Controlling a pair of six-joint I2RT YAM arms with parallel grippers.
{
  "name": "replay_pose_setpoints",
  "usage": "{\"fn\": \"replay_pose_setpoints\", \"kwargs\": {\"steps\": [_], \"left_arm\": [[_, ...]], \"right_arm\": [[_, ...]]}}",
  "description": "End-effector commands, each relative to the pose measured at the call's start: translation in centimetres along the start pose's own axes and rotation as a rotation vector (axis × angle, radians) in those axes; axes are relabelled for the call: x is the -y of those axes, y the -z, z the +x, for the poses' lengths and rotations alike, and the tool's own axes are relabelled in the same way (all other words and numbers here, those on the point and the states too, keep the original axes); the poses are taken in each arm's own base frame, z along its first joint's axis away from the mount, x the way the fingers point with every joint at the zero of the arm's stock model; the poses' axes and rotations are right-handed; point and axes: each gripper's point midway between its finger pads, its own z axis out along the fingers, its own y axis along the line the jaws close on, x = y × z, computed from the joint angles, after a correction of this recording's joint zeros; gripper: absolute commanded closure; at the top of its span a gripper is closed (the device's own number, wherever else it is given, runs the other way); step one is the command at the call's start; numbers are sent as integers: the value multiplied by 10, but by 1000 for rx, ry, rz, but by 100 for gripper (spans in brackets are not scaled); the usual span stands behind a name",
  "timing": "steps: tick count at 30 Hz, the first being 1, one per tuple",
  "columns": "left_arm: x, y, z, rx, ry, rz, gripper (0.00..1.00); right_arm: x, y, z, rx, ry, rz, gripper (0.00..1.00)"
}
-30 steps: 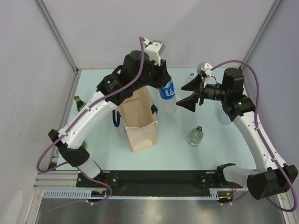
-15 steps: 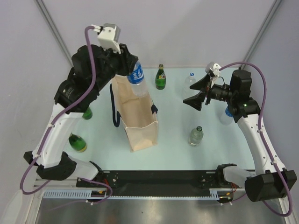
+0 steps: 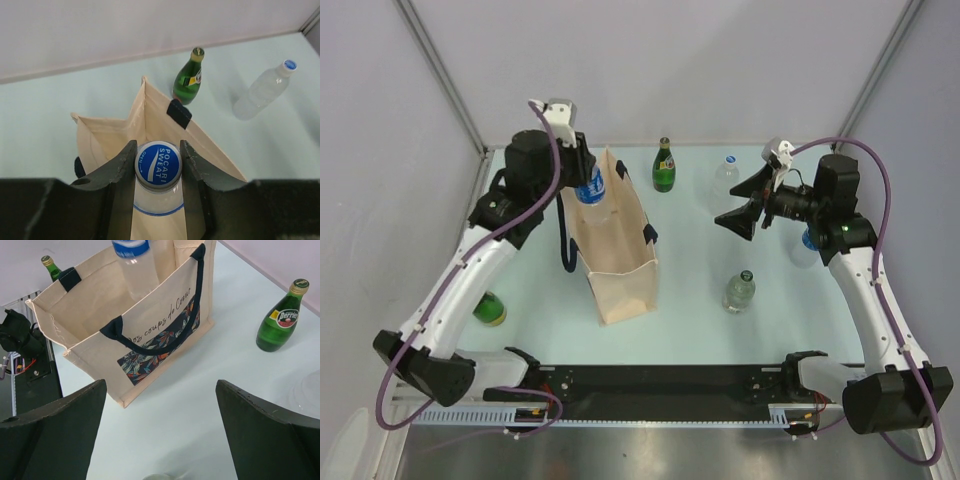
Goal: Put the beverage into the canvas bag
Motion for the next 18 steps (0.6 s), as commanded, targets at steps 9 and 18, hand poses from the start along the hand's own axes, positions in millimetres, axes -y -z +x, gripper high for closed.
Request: {"fn": "replay_pose_setpoints", "kwargs": {"steps": [9,18], "left_arm": [[9,-68,-20,245,-28,65,100],[9,-109,22,192,-56,62,100]], "right_arm": [[7,5,0,16,30,28,3],[17,4,4,12,20,41,3]]}}
